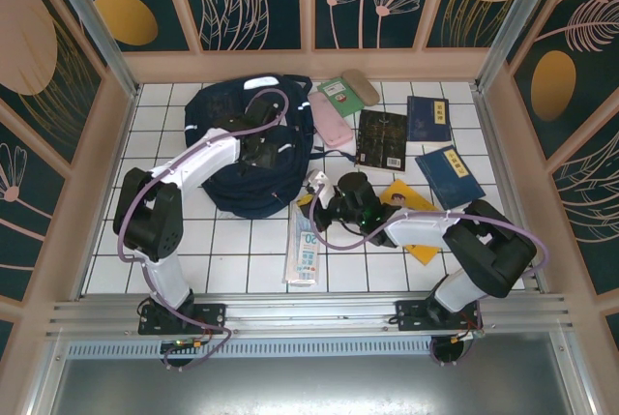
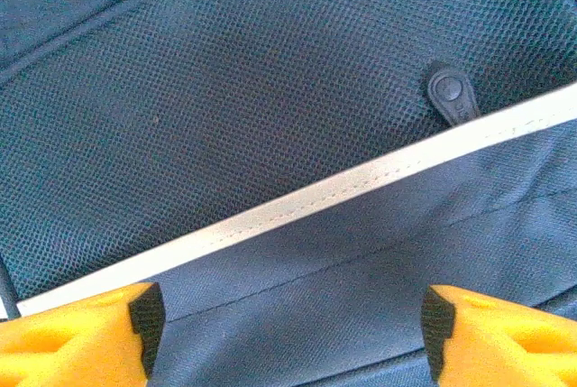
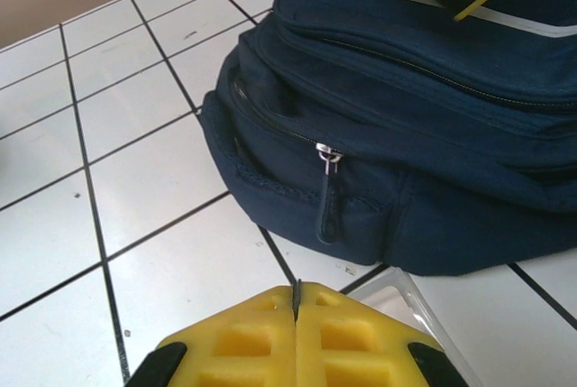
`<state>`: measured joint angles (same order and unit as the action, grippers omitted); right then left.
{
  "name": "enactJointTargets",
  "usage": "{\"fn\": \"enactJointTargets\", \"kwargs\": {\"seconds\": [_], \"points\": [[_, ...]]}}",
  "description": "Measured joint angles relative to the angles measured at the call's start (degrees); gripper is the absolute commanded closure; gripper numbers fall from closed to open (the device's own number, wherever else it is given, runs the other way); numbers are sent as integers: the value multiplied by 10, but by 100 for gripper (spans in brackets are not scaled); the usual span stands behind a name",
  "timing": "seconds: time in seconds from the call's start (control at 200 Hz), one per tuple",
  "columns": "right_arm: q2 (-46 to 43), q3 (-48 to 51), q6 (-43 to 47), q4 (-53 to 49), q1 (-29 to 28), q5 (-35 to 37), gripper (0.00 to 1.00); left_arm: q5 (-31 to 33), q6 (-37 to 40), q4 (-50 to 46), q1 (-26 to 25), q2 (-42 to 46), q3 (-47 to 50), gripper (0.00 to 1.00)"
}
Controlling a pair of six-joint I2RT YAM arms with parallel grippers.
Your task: Pack the student bag
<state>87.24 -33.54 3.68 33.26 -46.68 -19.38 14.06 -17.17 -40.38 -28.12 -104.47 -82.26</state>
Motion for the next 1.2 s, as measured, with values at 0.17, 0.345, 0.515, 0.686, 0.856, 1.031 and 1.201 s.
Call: {"fn": "enactJointTargets", "kwargs": {"seconds": [0.17, 0.345, 0.515, 0.686, 0.856, 1.031, 1.201], "points": [[-10, 10, 0, 3, 4, 5, 100, -16, 45, 11, -3, -1, 27, 7], [-12, 20, 0, 14, 17, 4, 100, -24, 87, 25, -9, -25, 21, 4], [-13, 22, 0, 19, 20, -1, 100, -16, 107, 32, -13, -102, -12, 9], [-14, 22, 0, 21, 20, -2, 100, -21, 113, 59, -14, -138, -50, 44], [-25, 22, -1, 22, 21, -2, 100, -70, 82, 108, -1, -153, -53, 73], [-26, 22, -21, 24, 33, 3, 100, -205, -7, 224, 64, -115, 31, 83], [-8, -12, -92, 10, 72, 26, 99, -304, -159, 382, 106, -73, 146, 70]]}}
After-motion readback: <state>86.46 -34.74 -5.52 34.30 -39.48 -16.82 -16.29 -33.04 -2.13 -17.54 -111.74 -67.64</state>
